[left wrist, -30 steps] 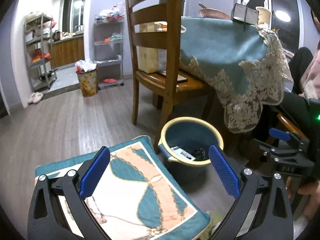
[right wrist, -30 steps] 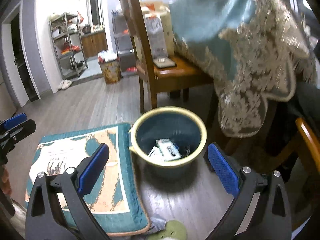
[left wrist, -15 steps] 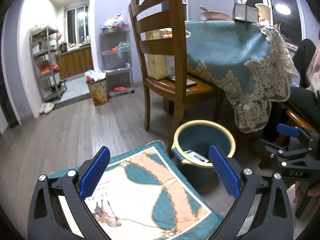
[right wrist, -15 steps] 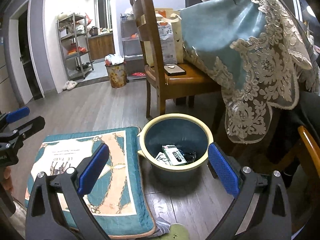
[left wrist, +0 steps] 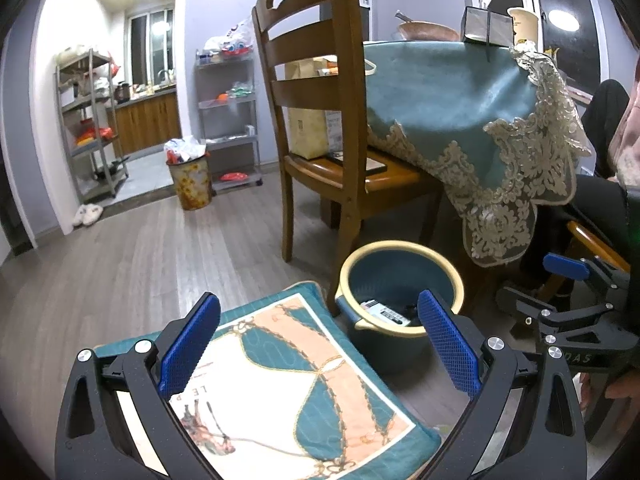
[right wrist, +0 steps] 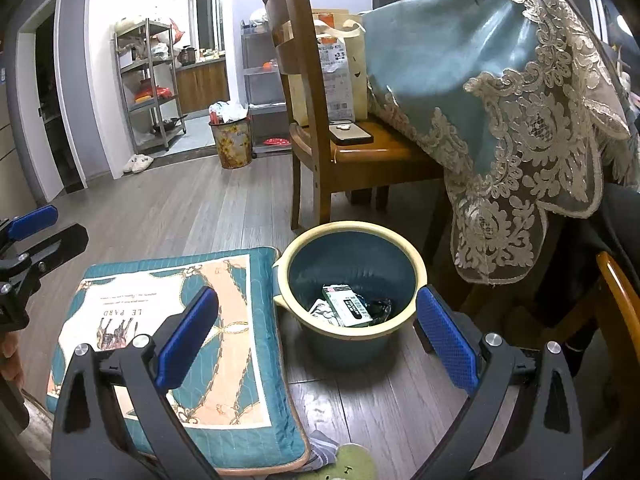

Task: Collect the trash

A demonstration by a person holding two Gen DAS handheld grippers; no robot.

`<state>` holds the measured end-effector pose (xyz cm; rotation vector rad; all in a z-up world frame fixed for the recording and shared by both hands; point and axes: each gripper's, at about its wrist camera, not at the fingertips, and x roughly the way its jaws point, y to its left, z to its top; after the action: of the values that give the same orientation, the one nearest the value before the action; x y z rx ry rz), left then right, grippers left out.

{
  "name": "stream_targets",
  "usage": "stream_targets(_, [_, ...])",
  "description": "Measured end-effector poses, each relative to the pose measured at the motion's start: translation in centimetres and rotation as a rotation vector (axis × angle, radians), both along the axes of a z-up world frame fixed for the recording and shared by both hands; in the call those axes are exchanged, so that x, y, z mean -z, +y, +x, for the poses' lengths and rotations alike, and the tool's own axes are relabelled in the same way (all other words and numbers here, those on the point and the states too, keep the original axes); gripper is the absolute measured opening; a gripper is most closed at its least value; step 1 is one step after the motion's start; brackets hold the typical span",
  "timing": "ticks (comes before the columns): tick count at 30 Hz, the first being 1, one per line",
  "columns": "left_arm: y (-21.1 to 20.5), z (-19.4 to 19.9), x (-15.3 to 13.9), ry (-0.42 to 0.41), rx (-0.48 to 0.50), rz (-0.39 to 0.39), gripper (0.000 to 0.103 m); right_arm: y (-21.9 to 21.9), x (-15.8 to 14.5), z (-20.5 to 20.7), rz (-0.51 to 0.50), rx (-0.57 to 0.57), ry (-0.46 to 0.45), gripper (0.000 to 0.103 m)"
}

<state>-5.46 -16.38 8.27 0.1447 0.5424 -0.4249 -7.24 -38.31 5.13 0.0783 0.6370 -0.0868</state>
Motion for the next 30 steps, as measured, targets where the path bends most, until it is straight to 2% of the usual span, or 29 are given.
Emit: stream_targets(30, [-0.24,-0.06,0.20,0.001,-0.007,0.006,0.098,0.10,0.00,-0.05,0.003,0.005,0.002,0.097])
